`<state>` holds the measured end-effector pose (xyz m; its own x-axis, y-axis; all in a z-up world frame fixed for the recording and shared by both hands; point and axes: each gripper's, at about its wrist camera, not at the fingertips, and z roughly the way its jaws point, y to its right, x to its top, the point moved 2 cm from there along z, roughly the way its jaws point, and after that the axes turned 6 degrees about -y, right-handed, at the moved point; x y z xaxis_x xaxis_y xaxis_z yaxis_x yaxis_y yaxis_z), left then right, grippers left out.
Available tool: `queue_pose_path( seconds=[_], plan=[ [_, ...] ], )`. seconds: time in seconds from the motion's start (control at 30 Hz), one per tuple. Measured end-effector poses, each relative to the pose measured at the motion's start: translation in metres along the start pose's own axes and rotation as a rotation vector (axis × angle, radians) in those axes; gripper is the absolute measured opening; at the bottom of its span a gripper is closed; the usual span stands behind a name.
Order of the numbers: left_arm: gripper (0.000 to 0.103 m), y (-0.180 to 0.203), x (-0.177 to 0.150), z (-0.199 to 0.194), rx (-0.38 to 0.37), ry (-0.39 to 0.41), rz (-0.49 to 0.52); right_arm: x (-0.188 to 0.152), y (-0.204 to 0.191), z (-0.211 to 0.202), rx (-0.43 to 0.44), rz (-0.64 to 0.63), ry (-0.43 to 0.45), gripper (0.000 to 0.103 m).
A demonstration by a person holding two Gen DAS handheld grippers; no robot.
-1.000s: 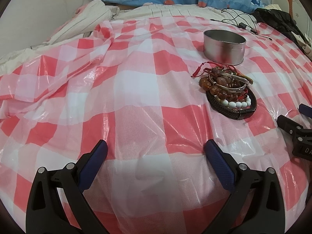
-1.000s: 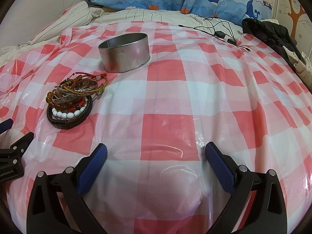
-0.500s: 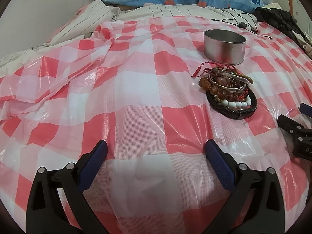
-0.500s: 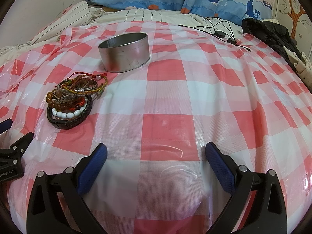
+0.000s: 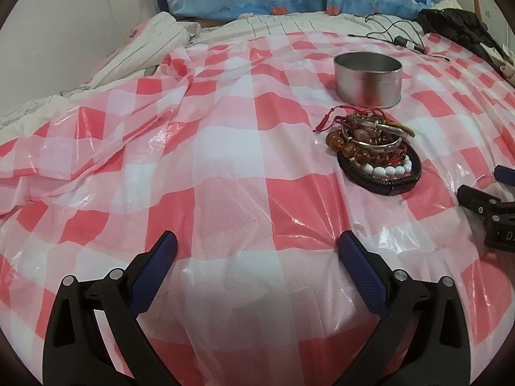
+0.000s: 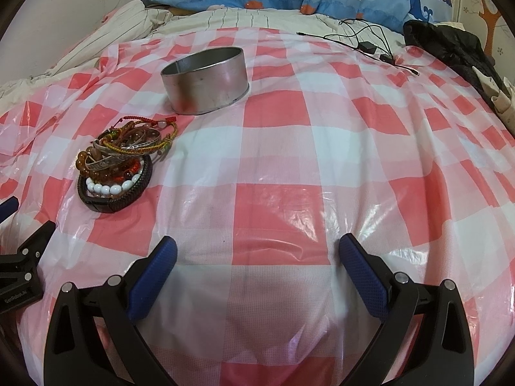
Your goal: Organize jewelry
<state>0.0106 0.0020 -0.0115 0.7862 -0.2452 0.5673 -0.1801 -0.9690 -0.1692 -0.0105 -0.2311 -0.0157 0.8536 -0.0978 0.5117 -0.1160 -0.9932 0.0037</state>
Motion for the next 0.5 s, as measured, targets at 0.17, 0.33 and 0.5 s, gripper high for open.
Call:
queue_pose_path(
  seconds=[0.17,0.33,0.5],
  plan=[
    [0.097,-0.007,0.004,-0.011,-0.075,0.051,-0.022,-0.002,-0.004,-0.003,-0.008,-0.006,0.006,0.096],
    [0.097,-0.012,0.022,-0.018,-0.148,0.054,-0.017,-0.001,-0.009,-0.016,0.055,-0.024,0.041,0.096],
    [0.097,-0.018,0.063,-0.020,-0.149,0.070,0.079,0.023,-0.038,-0.039,0.196,-0.163,0.111,0.096]
  ],
)
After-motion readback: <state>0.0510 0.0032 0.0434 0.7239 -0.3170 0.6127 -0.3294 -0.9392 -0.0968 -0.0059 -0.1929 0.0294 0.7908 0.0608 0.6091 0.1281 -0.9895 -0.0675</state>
